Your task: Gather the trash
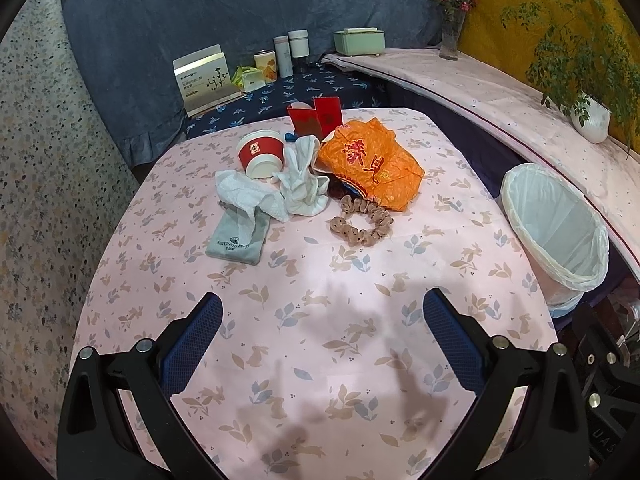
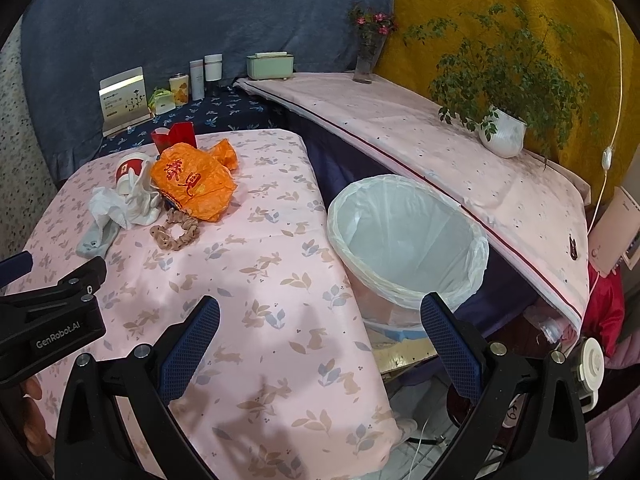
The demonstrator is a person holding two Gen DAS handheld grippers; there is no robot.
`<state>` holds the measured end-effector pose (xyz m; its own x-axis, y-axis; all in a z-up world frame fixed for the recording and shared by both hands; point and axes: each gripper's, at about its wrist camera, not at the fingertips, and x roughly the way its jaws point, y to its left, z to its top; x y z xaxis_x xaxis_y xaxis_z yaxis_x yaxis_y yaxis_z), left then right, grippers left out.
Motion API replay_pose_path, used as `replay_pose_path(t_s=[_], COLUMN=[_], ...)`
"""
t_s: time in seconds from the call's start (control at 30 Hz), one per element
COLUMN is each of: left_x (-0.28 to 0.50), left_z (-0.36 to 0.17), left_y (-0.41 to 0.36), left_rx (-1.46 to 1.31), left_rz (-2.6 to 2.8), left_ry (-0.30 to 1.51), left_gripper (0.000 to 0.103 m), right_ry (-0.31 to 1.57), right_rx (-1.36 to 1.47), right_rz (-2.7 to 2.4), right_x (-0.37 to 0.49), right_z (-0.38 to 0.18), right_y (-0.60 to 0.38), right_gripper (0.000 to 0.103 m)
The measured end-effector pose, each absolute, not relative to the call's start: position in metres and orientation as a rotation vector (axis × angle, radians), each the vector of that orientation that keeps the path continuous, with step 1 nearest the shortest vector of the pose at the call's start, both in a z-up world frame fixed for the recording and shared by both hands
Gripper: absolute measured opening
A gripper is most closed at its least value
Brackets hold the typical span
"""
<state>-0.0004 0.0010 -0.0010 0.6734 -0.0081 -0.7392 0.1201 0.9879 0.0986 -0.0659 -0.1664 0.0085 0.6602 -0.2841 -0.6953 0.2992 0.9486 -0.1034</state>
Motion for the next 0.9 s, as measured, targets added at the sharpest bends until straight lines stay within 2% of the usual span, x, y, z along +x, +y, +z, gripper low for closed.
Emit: replay_pose_path(t_s=[0.37, 0.9], left_x=[0.012, 0.060], left_z=[-0.005, -0.020], left_y=[0.007, 0.056], left_rx=[0.130, 0.106], left_rz=[-0.084, 0.030], left_ry=[0.832, 0.821], left_gripper=[0.096, 0.096], right_ry=[0.774, 0.777], right_rx=[0.060, 0.048], right_rz=[-0.353, -0.351], right_x=[-0.060, -0.019], right_z=[0.008, 0.000], right_y=[-0.175, -0.162], right_gripper=[0.096, 0.096])
